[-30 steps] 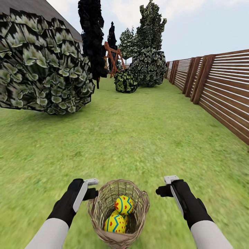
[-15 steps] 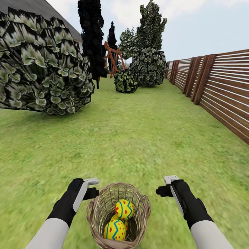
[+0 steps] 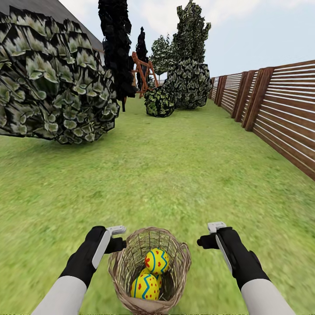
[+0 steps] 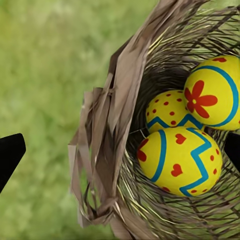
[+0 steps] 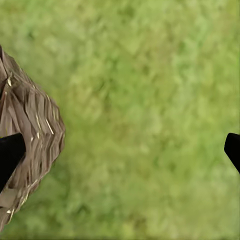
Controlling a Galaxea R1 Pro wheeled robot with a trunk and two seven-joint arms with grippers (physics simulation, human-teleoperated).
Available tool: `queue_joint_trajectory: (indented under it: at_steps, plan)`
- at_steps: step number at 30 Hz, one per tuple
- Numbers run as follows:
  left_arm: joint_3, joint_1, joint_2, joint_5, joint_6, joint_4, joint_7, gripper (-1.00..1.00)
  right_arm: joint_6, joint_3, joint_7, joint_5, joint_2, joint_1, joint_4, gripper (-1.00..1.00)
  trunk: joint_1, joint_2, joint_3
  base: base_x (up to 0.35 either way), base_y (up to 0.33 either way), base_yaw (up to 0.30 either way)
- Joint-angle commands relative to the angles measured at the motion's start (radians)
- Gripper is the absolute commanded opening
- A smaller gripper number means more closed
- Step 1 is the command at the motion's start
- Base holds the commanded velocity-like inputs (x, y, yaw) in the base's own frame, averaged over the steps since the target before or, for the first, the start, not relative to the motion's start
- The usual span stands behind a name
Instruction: Take the three Easter eggs out of the wicker basket on the lawn in the garden, then place them on the lawn next to a single tree (choose any tree) so that all three eggs are next to the same tree and none are left in the basket.
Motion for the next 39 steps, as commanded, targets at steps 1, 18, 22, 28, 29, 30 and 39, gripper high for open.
queue_joint_trajectory:
  at_steps: [1,18,22,28,29,30,39]
  plan:
    - [0.002,0.000,-0.001,0.011,0.003,-0.001,0.009,1.00,0.004,-0.001,0.010,0.011,0.000,0.000,-0.001,1.00,0.004,-0.008,-0.004,0.000,0.000,0.000]
    - [0.002,0.000,0.001,0.011,0.003,0.003,0.009,1.00,0.004,-0.001,0.010,0.011,0.000,0.000,0.000,1.00,0.069,-0.127,-0.057,0.000,0.000,0.000]
    - [0.001,-0.001,0.000,0.010,0.002,0.050,0.008,1.00,0.004,-0.001,0.010,0.011,0.000,0.000,0.000,1.00,0.084,-0.155,-0.070,0.000,0.000,0.000]
    - [0.001,-0.001,-0.001,0.011,0.002,0.068,0.006,1.00,0.004,-0.001,0.010,0.012,0.000,0.000,-0.001,1.00,0.107,-0.197,-0.089,0.000,0.000,0.000]
    - [0.001,-0.001,-0.001,0.011,0.002,0.068,0.006,1.00,0.004,-0.001,0.010,0.013,0.000,-0.001,-0.001,1.00,0.111,-0.204,-0.092,0.000,0.000,0.000]
    - [0.001,-0.001,-0.001,0.011,0.002,0.068,0.006,1.00,0.004,-0.001,0.010,0.013,0.000,0.000,-0.002,1.00,0.115,-0.211,-0.095,0.000,0.000,0.000]
    - [0.002,-0.002,0.001,0.011,-0.005,0.068,0.006,1.00,0.004,-0.003,0.010,0.014,0.000,0.000,-0.003,1.00,0.149,-0.274,-0.123,0.000,0.000,0.000]
